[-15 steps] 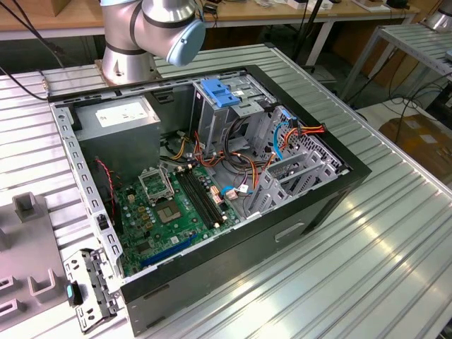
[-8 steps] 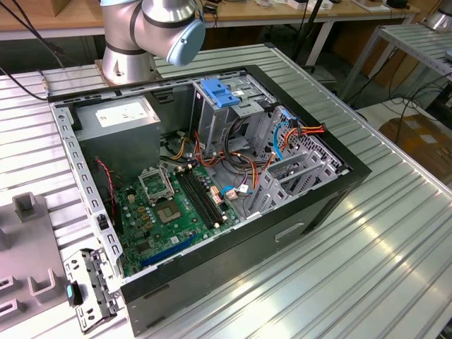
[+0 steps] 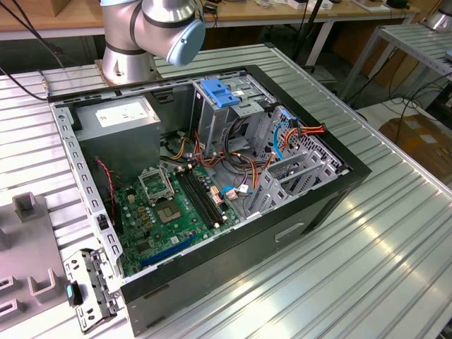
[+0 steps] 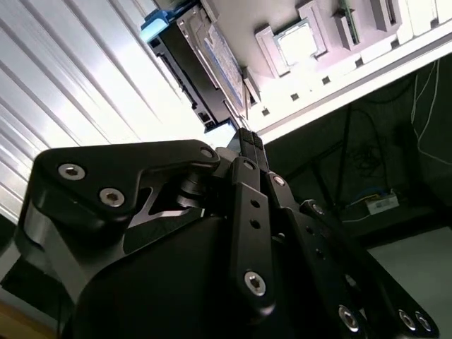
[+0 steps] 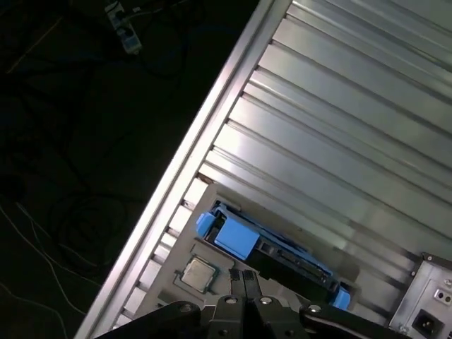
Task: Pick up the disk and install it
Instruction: 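Pick up the disk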
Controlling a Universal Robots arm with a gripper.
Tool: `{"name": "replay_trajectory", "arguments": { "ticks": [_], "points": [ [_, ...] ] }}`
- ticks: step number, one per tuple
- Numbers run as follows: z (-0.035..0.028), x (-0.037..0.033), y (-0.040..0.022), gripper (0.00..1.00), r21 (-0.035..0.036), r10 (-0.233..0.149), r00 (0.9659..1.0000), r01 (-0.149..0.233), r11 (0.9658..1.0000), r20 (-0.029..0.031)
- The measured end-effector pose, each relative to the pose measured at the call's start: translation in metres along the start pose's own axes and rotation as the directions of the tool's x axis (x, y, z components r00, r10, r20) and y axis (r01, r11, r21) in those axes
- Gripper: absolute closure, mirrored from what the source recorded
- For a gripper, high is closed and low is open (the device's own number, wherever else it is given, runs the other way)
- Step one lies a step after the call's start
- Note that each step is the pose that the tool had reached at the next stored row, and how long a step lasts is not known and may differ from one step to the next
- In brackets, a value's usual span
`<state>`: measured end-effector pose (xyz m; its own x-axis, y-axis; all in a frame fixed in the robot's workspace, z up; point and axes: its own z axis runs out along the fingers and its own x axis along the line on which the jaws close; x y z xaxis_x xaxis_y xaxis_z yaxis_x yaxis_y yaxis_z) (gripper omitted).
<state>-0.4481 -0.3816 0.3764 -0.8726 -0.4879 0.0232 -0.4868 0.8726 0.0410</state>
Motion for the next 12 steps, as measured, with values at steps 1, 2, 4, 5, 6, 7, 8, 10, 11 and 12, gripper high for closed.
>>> {"name": "replay_trajectory", "arguments": {
  "ticks": [1, 2, 4, 5, 6, 7, 8, 10, 11, 12],
  "points": [
    [0.0000, 0.0000, 0.0000, 0.89, 0.0004, -0.020, 0.9998, 0.020, 0.9998, -0.0009],
    [0.0000, 0.0000, 0.0000, 0.89, 0.0009, -0.041, 0.9992, 0.041, 0.9992, -0.0017],
    [0.0000, 0.0000, 0.0000, 0.89, 0.0017, -0.078, 0.9969, 0.078, 0.9969, -0.0032],
    [0.0000, 0.0000, 0.0000, 0.89, 0.0023, -0.109, 0.9941, 0.109, 0.9941, -0.0045],
    [0.0000, 0.0000, 0.0000, 0.89, 0.0028, -0.136, 0.9906, 0.137, 0.9906, -0.0058],
    [0.0000, 0.0000, 0.0000, 0.89, 0.0031, -0.150, 0.9886, 0.150, 0.9886, -0.0064],
    [0.0000, 0.0000, 0.0000, 0.89, 0.0032, -0.161, 0.9868, 0.162, 0.9869, -0.0069],
    [0.0000, 0.0000, 0.0000, 0.89, 0.0053, -0.167, 0.9859, 0.167, 0.9859, -0.0087],
    [0.0000, 0.0000, 0.0000, 0.89, 0.0053, -0.167, 0.9859, 0.167, 0.9859, -0.0087],
    [0.0000, 0.0000, 0.0000, 0.89, 0.0054, -0.167, 0.9859, 0.167, 0.9859, -0.0089]
  ]
}}
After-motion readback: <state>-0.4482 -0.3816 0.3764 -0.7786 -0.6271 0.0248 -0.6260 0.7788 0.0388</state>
